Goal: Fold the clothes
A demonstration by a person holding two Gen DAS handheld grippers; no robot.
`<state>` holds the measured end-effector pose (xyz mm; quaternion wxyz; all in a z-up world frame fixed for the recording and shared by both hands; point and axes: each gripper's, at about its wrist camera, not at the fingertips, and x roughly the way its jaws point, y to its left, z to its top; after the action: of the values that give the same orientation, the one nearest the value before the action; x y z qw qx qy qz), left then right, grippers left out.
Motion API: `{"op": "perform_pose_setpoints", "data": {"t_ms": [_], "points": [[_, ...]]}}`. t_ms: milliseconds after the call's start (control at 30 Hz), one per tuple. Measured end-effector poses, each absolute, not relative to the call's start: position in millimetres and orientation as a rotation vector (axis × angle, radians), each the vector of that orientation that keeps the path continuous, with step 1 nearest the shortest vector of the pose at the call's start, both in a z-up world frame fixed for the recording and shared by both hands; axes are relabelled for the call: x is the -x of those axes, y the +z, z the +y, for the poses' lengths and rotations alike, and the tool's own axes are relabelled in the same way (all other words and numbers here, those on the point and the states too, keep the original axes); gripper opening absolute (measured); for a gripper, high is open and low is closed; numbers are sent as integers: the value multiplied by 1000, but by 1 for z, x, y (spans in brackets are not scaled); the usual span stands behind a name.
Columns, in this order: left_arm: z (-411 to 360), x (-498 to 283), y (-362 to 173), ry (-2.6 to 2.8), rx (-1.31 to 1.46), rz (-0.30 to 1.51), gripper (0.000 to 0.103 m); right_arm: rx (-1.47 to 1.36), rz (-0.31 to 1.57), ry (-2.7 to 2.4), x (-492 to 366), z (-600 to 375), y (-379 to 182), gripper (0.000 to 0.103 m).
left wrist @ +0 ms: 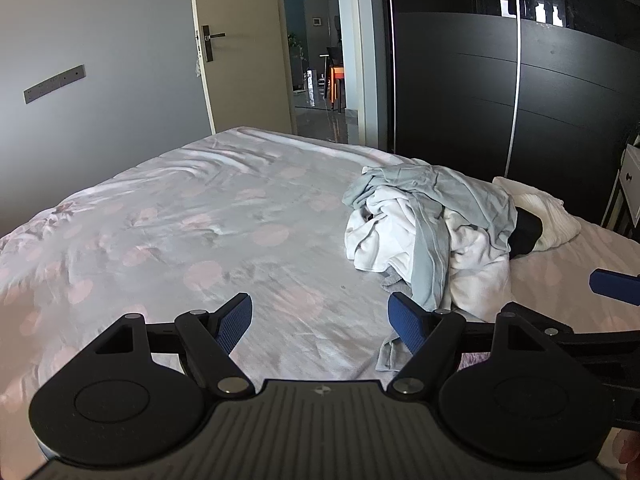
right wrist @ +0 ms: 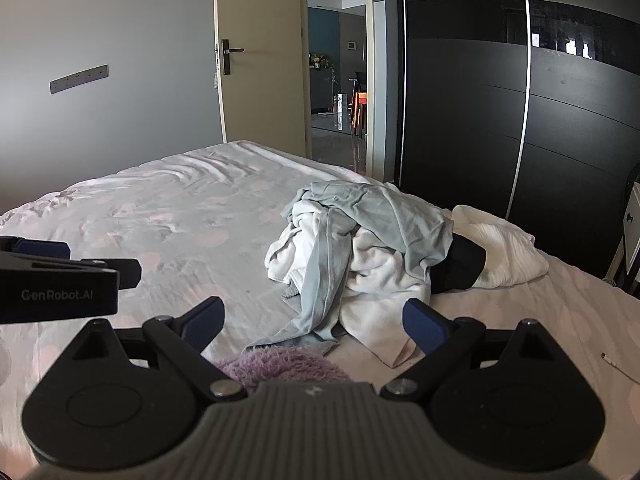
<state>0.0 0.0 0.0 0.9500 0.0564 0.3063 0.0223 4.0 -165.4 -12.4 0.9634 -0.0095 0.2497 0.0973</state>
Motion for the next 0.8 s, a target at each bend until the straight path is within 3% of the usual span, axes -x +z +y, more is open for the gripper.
{"op": "perform_pose_setpoints", "data": {"t_ms": [800], "points": [[4,2,-4,66,-43,656,74,-27,514,243,-7,-167,-17,97]]}}
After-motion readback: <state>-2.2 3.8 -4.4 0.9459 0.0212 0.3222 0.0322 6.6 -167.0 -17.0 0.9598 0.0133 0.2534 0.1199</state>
